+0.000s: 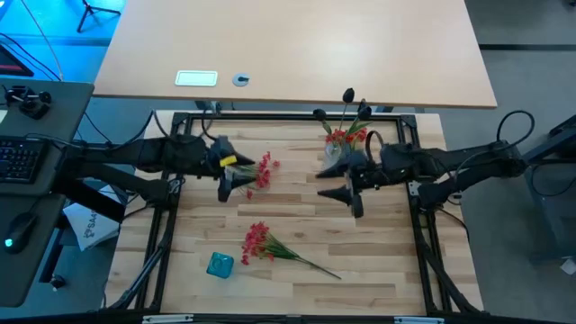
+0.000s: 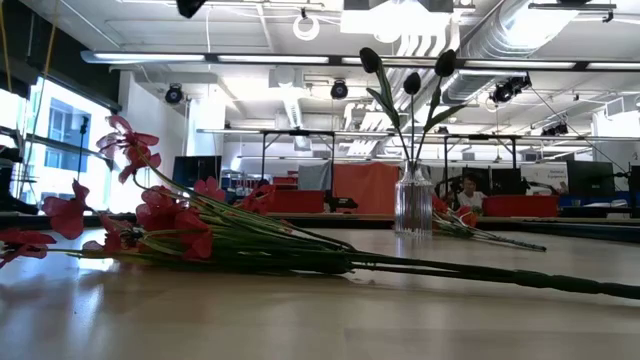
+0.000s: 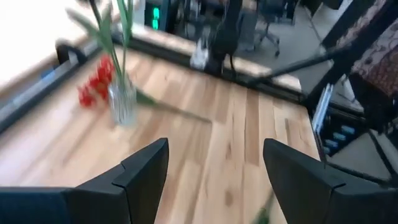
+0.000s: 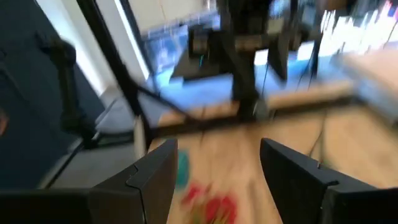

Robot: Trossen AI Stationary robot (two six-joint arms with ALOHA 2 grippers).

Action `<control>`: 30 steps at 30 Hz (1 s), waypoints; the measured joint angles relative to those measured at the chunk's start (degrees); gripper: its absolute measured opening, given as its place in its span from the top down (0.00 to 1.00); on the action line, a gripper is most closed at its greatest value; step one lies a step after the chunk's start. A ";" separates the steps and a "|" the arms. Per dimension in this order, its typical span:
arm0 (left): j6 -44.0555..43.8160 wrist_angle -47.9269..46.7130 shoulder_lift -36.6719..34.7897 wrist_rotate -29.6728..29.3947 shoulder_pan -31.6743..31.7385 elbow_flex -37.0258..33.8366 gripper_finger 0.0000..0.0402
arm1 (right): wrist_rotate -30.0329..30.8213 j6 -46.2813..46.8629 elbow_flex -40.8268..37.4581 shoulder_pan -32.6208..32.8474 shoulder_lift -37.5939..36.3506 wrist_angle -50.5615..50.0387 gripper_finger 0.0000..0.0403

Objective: Sort flowers into vase by color
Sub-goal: Put the bottom red flowers into the blue vase

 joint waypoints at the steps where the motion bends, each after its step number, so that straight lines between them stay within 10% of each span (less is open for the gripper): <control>1: -1.36 -0.77 0.08 0.01 -0.49 0.01 0.38 | -0.71 2.34 0.00 0.48 0.49 -2.10 0.44; 16: -9.18 -4.16 -0.01 -1.62 -1.88 0.02 0.38 | -12.66 17.94 1.36 14.94 24.72 -7.20 0.48; 30: 7.64 -20.56 -0.01 1.42 -3.00 -0.33 0.38 | 1.70 30.44 25.26 17.12 50.46 -31.07 0.53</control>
